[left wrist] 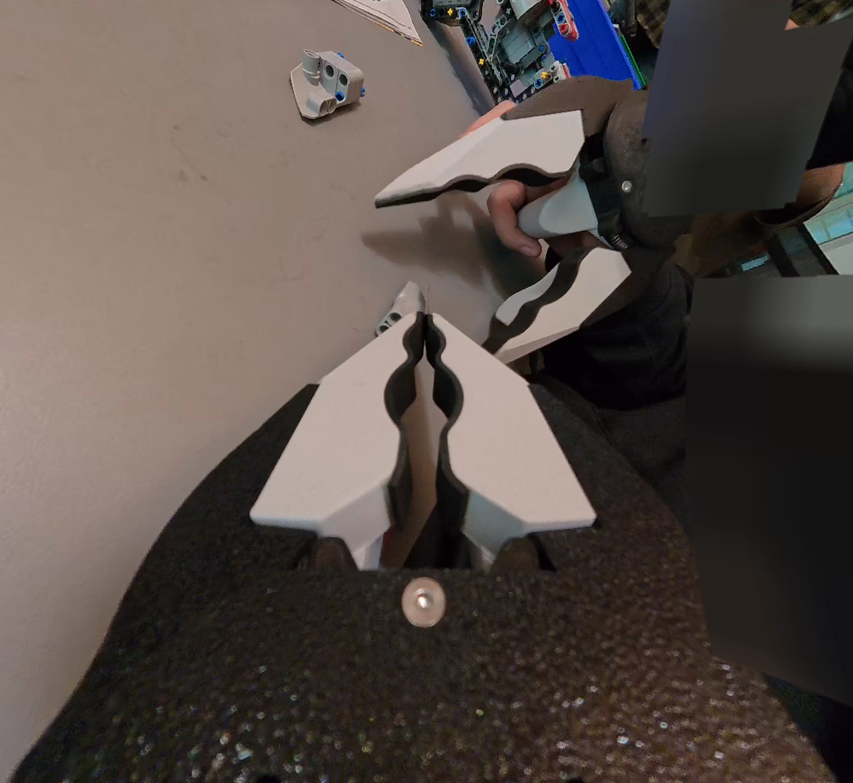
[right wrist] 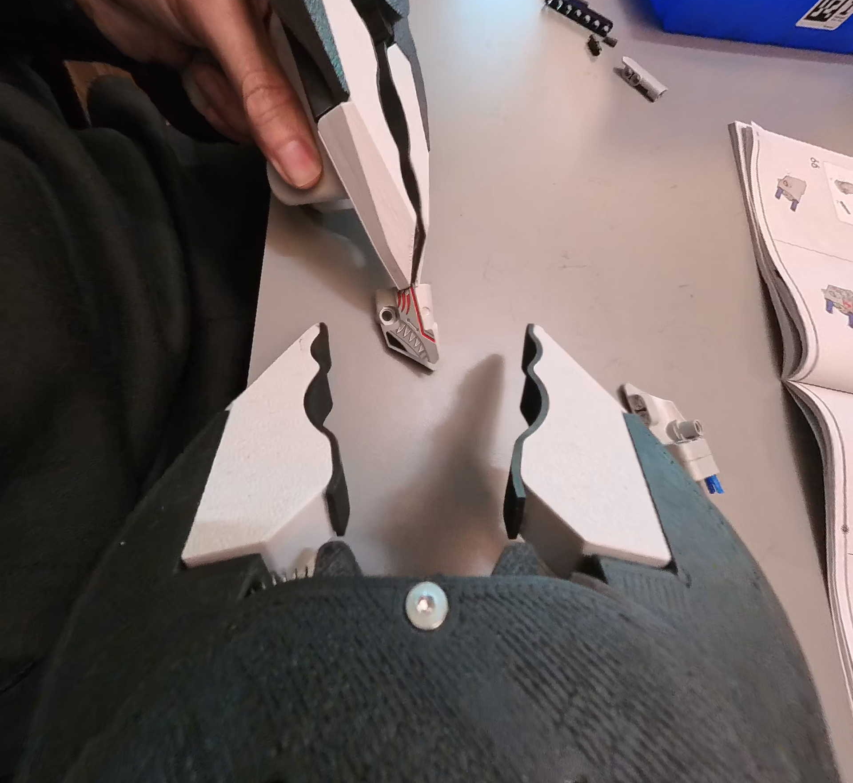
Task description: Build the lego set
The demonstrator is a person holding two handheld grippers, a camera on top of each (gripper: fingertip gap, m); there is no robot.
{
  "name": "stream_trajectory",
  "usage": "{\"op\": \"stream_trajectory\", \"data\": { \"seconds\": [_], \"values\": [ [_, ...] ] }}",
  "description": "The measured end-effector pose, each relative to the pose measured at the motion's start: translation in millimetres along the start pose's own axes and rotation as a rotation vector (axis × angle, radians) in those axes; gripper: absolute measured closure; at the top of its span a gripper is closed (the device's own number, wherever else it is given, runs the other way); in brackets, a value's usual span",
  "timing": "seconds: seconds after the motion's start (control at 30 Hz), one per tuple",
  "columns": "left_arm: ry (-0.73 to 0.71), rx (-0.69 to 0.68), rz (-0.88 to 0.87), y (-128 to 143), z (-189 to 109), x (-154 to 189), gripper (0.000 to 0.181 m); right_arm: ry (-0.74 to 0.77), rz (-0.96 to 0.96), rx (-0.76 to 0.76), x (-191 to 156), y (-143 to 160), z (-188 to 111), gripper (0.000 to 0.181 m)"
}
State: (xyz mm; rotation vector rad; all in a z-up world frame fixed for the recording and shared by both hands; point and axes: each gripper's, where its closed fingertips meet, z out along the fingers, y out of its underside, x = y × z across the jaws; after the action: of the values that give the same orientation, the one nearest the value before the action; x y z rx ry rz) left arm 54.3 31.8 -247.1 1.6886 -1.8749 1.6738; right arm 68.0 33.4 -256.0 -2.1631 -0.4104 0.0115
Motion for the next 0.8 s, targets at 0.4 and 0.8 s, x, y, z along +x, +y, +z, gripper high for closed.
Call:
{"op": "stream_trajectory", "data": {
  "seconds": [0.4, 0.8],
  "values": [
    [0.006, 0.0, 0.002, 0.1, -0.1, 0.6, 0.181, -0.008, 0.005, 0.046, -0.5, -5.3, -5.0, 0.092],
    [-0.007, -0.005, -0.01, 0.2, 0.5, -0.9, 0.181, 0.037, 0.1, 0.109, 16.0, -8.8, -16.2, 0.113]
  ]
}}
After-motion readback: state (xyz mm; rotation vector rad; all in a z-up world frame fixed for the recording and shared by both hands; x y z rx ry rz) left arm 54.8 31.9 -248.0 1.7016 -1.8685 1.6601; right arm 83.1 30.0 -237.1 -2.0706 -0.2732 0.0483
